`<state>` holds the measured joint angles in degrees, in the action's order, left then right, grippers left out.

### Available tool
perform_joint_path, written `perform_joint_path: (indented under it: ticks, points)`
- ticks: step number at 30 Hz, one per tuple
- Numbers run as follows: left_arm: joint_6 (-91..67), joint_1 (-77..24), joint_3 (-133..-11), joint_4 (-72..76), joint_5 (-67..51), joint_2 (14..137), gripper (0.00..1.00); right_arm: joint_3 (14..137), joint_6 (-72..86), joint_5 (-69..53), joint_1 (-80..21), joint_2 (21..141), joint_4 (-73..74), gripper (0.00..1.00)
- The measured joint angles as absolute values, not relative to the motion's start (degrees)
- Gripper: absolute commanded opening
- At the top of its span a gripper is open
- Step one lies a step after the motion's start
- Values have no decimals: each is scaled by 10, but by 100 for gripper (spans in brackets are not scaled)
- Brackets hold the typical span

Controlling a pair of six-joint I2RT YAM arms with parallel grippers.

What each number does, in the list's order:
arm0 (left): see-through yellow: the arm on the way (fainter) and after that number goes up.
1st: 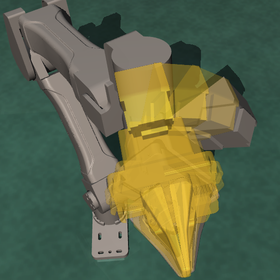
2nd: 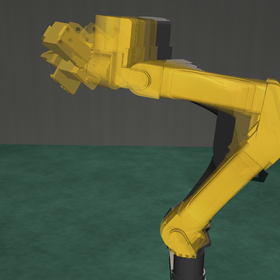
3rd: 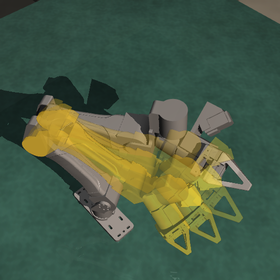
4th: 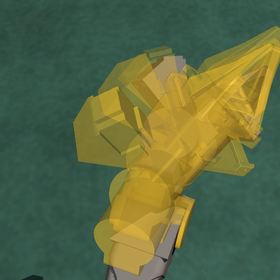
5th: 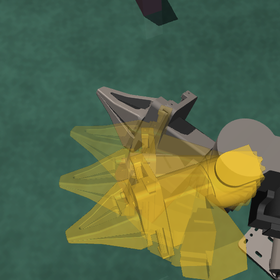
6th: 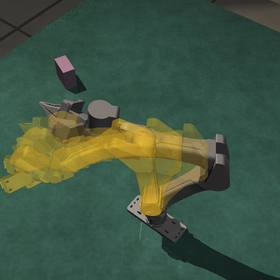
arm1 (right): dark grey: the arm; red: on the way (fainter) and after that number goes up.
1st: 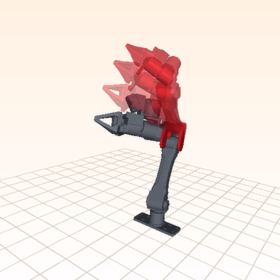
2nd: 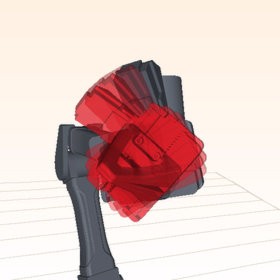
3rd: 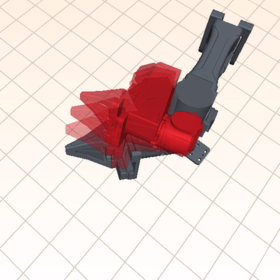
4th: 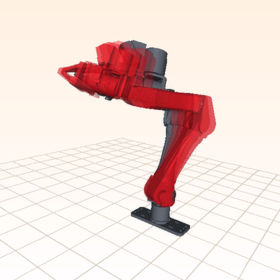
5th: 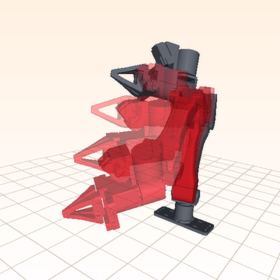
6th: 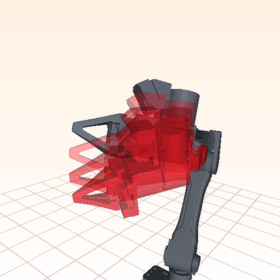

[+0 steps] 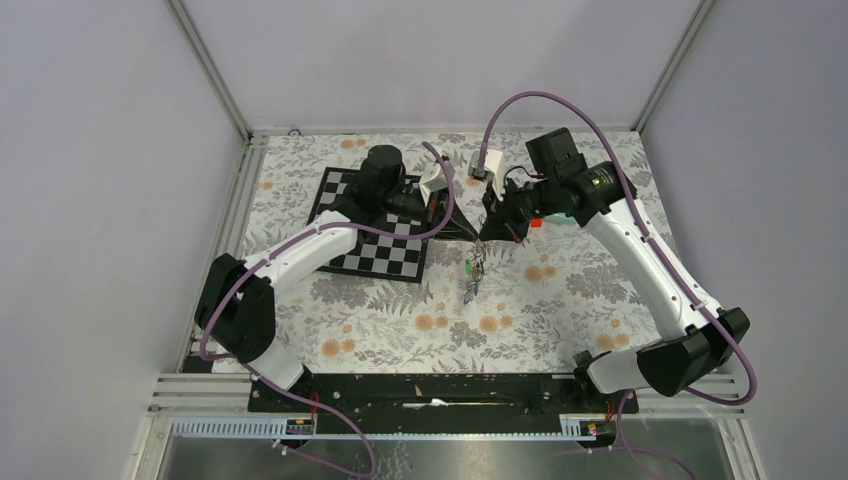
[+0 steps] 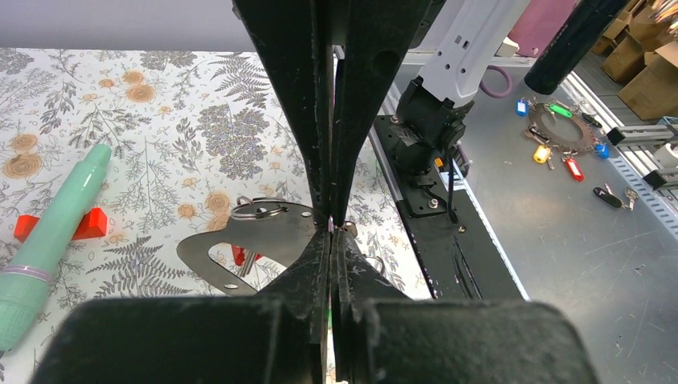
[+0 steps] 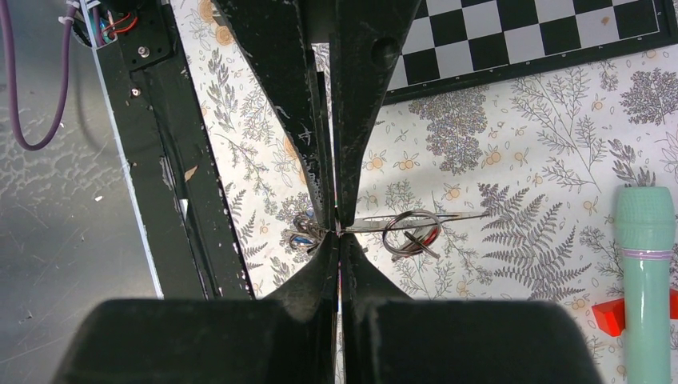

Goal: Put the keys on the keyring

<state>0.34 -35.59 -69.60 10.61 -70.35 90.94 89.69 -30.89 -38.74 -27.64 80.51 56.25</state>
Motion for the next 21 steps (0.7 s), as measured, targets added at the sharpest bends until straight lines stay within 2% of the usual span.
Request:
perform_joint_path:
  ticks: [3, 8, 13, 16, 21]
  points:
    - [-6, -356, -696, 109, -703, 909, 0, 896, -307, -387, -276, 805, 562, 4]
    - [-74, -353, -667, 181, -703, 909, 0, 883, -298, -390, -274, 798, 550, 27]
    - [-223, -337, -607, 348, -703, 909, 0, 867, -281, -419, -246, 786, 517, 45]
    - [-298, -329, -593, 427, -703, 909, 0, 848, -274, -442, -232, 770, 498, 50]
    - [-382, -328, -591, 538, -701, 909, 0, 820, -269, -484, -228, 748, 477, 50]
